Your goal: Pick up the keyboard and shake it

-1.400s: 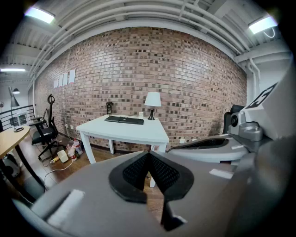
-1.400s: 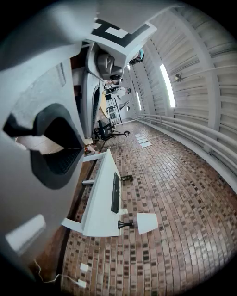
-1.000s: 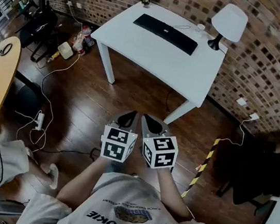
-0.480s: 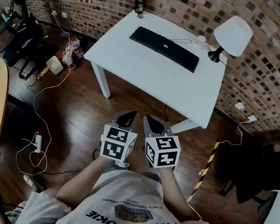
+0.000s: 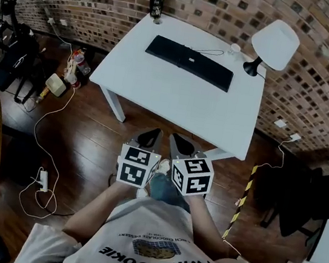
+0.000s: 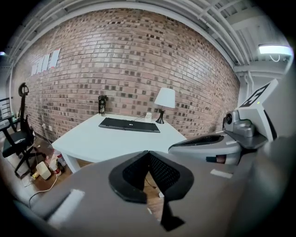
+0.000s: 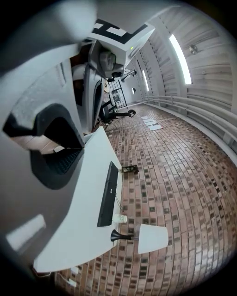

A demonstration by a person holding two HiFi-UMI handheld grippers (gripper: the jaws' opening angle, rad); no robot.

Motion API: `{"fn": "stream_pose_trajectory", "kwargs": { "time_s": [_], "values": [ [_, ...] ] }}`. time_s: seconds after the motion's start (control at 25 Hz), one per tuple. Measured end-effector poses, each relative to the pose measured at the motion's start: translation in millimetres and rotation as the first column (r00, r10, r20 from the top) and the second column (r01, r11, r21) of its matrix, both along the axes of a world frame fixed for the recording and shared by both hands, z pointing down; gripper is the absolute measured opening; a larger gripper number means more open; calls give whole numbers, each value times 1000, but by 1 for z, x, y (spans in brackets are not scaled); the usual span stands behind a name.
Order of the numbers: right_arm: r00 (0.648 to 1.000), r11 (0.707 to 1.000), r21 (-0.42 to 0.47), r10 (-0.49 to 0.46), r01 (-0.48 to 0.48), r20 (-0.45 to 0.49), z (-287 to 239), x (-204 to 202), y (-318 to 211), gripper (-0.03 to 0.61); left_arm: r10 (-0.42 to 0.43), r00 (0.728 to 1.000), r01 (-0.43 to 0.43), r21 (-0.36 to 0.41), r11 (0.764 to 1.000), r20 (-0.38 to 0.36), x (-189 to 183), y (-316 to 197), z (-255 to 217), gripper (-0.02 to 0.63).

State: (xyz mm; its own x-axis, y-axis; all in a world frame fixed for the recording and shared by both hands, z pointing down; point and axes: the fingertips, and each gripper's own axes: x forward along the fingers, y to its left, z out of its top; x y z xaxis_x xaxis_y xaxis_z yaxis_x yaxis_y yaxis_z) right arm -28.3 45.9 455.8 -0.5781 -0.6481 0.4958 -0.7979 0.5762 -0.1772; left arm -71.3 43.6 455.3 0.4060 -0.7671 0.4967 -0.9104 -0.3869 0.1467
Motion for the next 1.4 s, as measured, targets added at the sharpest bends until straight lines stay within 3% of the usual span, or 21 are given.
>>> {"fn": "stream_pose_trajectory", "kwargs": {
  "time_s": [0.48,0.68,1.16,1.4],
  "values": [
    [997,998,-22,67,-66,30,14,31,-133,2,19,998,-18,-23,1000,53,7,-135,14,8],
    [996,997,-38,75,-73,47,16,47,-185,3,74,995,-71,-57,996,63,14,-182,24,8],
    [992,992,-70,107,-102,64,27,77,-251,8,115,992,-115,6,993,60,-4,-274,10,8],
    [980,982,-99,169,-158,109,42,99,-288,27,165,984,-163,-32,986,64,-21,-322,30,41]
  ]
}}
